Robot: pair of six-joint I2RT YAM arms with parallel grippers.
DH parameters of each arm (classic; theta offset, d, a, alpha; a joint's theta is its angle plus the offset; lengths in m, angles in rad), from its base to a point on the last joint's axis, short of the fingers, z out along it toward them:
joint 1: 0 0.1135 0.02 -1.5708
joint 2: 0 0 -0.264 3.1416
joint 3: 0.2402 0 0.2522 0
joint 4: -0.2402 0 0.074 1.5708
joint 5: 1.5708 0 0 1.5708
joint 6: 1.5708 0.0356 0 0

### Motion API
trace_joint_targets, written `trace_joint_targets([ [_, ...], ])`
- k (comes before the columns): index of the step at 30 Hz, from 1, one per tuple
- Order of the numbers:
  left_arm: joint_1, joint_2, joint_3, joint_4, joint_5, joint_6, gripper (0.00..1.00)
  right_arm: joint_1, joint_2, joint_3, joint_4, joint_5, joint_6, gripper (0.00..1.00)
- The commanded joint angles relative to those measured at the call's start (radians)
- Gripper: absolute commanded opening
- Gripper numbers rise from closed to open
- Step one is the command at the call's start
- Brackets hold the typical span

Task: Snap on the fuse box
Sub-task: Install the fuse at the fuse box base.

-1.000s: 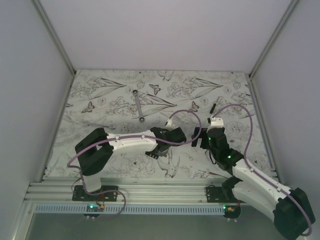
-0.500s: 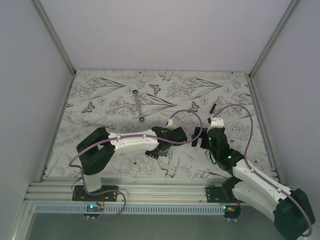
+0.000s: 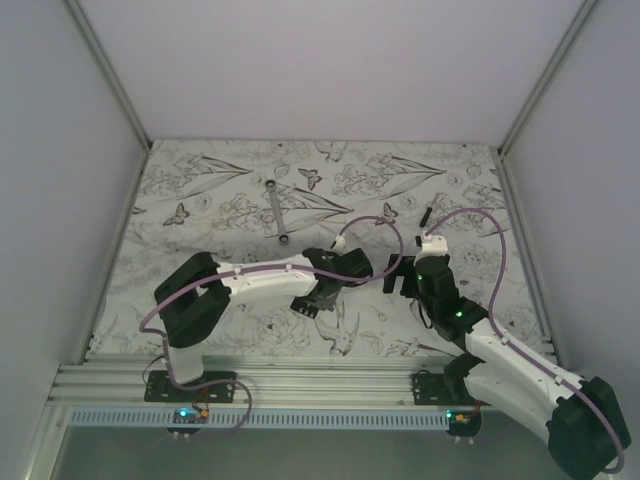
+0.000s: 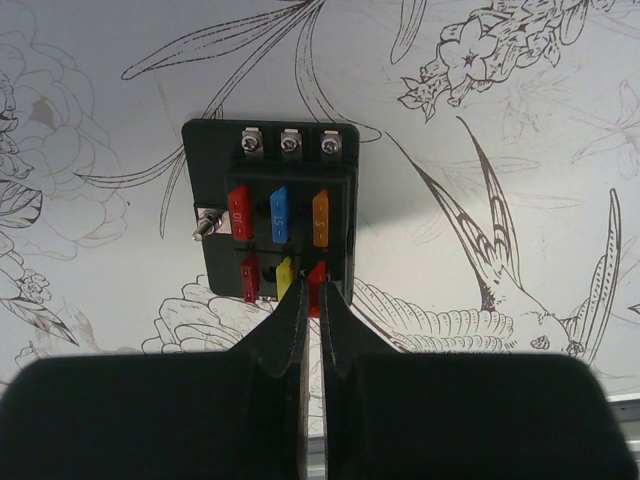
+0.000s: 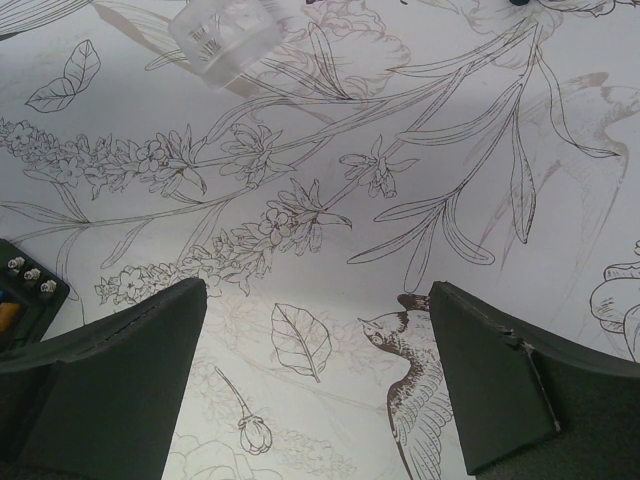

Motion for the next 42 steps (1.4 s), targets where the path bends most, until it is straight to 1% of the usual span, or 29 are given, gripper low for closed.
trace_joint_targets([
  [1, -0.036, 0.025, -0.032, -0.044, -0.006, -0.039, 0.0, -0.011, 0.001, 0.009, 0.017, 0.006, -0.005, 1.0],
  [6, -0.058, -0.02, -0.047, -0.036, -0.101, -0.07, 0.0, -0.012, 0.003, 0.009, 0.019, 0.004, -0.004, 1.0],
  [9, -0.058, -0.05, -0.065, -0.011, -0.117, -0.063, 0.0, -0.012, 0.001, 0.009, 0.018, 0.003, -0.007, 1.0],
  [12, -0.058, -0.058, -0.074, 0.021, -0.095, -0.034, 0.0, -0.012, 0.002, 0.009, 0.019, 0.001, -0.006, 1.0],
  [17, -0.055, -0.014, -0.077, 0.024, -0.051, -0.024, 0.0, -0.012, -0.002, 0.009, 0.016, 0.001, -0.005, 1.0],
  [25, -0.033, 0.055, -0.139, 0.021, 0.023, -0.069, 0.0, -0.011, -0.004, 0.007, 0.014, 0.0, -0.005, 1.0],
  [33, 0.008, 0.171, -0.182, 0.011, 0.102, -0.138, 0.0, -0.012, -0.003, 0.007, 0.014, 0.001, -0.006, 0.99],
  [36, 0.018, 0.218, -0.184, -0.005, 0.086, -0.147, 0.0, -0.012, -0.003, 0.007, 0.016, 0.0, -0.004, 1.0],
  [39, 0.019, 0.257, -0.148, -0.031, 0.076, -0.144, 0.0, -0.012, -0.002, 0.007, 0.016, -0.003, -0.005, 1.0],
  [42, 0.009, 0.228, -0.134, -0.032, 0.066, -0.144, 0.0, -0.011, -0.006, 0.007, 0.014, -0.002, -0.004, 1.0],
])
